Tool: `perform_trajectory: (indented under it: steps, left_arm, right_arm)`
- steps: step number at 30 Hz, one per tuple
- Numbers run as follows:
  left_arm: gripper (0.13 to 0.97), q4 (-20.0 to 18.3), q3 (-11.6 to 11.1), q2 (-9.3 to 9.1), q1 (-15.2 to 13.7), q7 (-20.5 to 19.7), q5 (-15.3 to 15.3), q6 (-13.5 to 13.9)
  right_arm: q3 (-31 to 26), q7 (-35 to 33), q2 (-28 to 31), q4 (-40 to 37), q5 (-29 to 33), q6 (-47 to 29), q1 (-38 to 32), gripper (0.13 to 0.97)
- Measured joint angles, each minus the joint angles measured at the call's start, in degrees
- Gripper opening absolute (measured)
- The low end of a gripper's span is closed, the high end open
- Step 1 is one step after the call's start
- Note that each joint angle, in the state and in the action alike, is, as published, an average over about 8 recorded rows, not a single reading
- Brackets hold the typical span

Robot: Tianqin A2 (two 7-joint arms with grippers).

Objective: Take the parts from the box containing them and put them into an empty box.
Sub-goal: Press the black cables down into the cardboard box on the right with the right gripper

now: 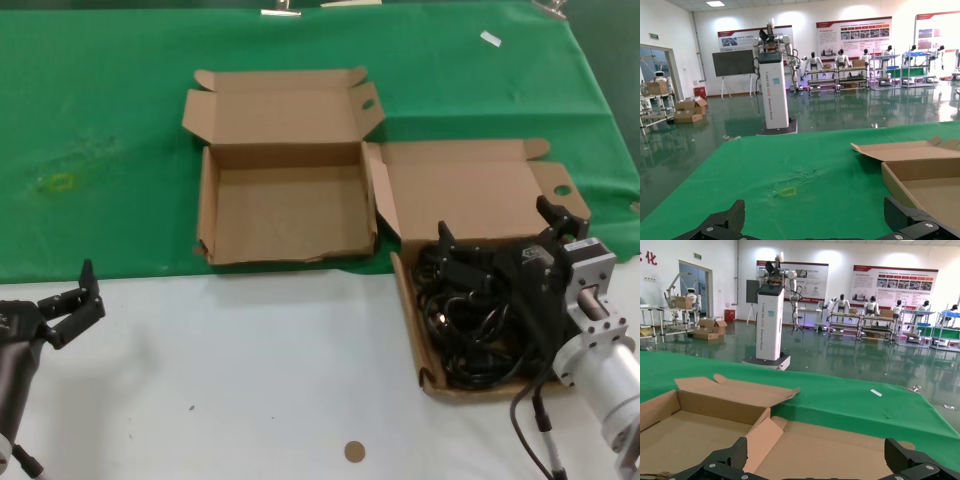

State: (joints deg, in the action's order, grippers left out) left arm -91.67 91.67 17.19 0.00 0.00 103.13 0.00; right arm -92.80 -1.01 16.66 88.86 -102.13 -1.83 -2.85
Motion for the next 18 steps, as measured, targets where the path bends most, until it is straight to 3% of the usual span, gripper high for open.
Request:
perform_trajectory:
  steps: [18]
  left_arm:
    - [0.966,0.0,0.0,0.0,0.0,0.0,0.0,0.0]
  right_arm:
    - [0.0,0.0,0.0,0.0,0.0,0.0,0.0,0.966]
